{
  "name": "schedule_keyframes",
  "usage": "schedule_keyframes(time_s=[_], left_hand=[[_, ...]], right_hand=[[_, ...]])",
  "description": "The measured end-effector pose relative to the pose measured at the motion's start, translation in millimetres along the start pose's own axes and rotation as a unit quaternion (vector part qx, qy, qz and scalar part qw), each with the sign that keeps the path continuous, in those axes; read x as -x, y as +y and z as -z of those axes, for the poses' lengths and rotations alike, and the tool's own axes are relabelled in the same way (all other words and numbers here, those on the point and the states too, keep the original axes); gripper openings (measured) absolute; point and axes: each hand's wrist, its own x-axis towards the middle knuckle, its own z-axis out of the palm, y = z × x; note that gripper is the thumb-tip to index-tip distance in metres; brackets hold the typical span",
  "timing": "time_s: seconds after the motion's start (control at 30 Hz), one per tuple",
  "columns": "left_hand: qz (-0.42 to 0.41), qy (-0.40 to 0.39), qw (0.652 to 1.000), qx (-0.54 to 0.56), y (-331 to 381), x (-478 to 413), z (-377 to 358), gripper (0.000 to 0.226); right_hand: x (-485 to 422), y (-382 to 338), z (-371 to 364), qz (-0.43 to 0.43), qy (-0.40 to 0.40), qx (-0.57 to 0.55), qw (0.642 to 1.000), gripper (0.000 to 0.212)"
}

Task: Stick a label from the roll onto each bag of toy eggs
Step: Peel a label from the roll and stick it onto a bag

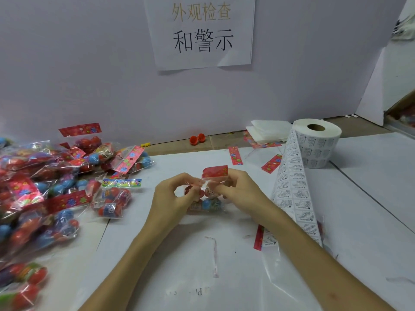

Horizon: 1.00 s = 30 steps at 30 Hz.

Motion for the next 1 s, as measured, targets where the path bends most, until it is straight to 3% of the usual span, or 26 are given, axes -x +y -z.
schedule_keyframes(time_s=[0.2,0.37,0.7,0.83,1.0], left_hand=[[0.041,-0.029,0.989,0.141,-0.5,-3.6,2.5,0.024],[0.072,-0.017,0.988,0.137,-7.4,0.3,-2.3,0.014],[0.158,0.041,0.964,0.210,-7.1,-0.1,-1.9,0.007],[0.191,0.068,0.945,0.255,-5.9,0.5,-2.2,0.012],[0.194,0.091,0.936,0.279,2.3,2.2,-5.7,0.027]], right_hand=[[-2.9,-0.8,2.6,-0.003,-0.013,0.012,1.000,0.047],[-4.0,6.5,-0.3,-0.045,-0.002,0.039,0.998,0.011],[-3.3,1.1,-0.1,-0.053,0.023,0.003,0.998,0.019],[-1.2,-1.4,0.8,-0.051,0.023,-0.019,0.998,0.009],[0.6,-3.3,1.5,-0.013,0.071,0.045,0.996,0.015]])
